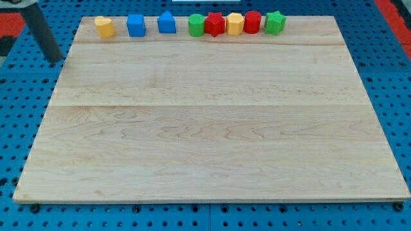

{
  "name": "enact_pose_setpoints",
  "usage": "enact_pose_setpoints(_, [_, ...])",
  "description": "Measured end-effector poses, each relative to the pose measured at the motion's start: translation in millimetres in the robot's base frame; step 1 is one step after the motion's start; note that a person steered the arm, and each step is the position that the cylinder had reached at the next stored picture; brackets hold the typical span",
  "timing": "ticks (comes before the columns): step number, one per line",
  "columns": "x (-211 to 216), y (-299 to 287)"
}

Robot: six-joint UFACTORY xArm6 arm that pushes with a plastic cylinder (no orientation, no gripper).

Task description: Nudge yellow heart right a bit

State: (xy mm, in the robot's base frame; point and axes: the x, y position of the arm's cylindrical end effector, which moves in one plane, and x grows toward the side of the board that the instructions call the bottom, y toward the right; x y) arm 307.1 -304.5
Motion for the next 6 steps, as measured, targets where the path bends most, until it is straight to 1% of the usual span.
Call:
enact_pose_setpoints(1, [-55.3, 1.3])
enact_pose_setpoints(2, [-65.4, 1.3])
enact_pose_setpoints(3, [-75.2, 23.7])
enact_pose_setpoints(5, [-115.7, 57.5])
enact_pose_setpoints(6, [-115.9, 77.5])
